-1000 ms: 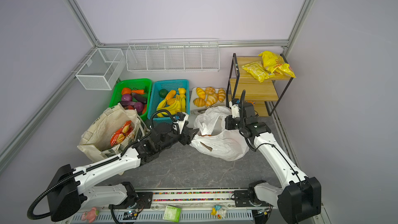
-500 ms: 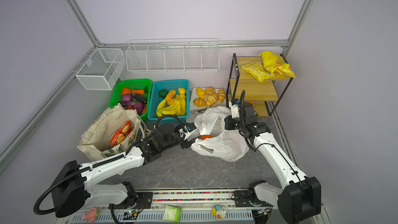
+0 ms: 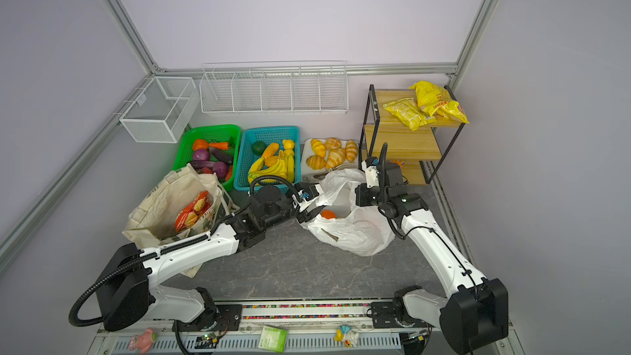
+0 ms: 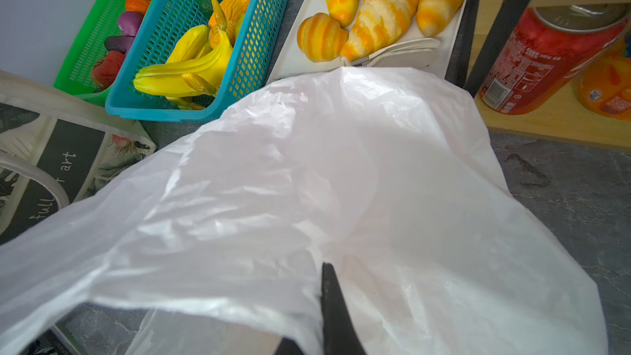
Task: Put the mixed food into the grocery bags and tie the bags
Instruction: 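Grasp the top edge of the white bag with the left gripper and lift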
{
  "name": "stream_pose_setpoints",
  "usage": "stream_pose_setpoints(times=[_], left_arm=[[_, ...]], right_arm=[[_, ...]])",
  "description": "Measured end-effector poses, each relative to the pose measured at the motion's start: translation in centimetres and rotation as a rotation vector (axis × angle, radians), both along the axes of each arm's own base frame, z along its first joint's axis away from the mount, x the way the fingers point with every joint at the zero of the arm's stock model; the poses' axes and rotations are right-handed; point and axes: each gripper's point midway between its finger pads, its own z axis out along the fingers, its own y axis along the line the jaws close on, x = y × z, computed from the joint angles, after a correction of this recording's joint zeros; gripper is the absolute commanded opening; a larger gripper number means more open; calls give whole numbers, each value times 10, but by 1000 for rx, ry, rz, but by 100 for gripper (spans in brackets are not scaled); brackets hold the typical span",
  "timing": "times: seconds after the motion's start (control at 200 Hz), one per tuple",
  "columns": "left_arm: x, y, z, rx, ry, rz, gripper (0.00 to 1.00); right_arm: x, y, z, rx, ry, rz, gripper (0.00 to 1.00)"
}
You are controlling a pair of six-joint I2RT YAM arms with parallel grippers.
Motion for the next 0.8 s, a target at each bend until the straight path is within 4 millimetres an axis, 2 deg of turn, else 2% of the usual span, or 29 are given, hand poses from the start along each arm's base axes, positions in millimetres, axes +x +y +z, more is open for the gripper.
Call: stream_pose_setpoints(times=[0.11, 0.18, 0.24, 0.31, 0.425, 0.51, 0.575, 0.725, 0.8], left_arm=[[-2, -2, 4, -12, -9, -16, 66], [-6, -5, 6, -24, -7, -44, 59], [-7, -10, 9, -38, -3, -67, 45], [-6, -18, 12, -58, 17, -86, 22], [-9, -19, 19, -99, 71, -96, 2], [-14, -14, 31, -142, 111, -93, 0], [-20, -3, 48, -191, 144, -79, 0], [-37, 36, 97, -340, 213, -19, 0], [-41, 57, 108, -413, 247, 34, 0]], right_arm=[[1, 0, -2, 0, 4, 1, 7], [1, 2, -4, 0, 12, 6, 7], [1, 4, -7, 0, 21, 12, 7], [1, 6, -9, 1, 29, 19, 7], [2, 12, -5, 12, 30, 34, 8], [9, 22, 6, 26, 16, 57, 9], [16, 38, 17, 38, 3, 90, 11], [23, 96, 42, 77, -28, 226, 15], [24, 124, 54, 108, -39, 294, 20]])
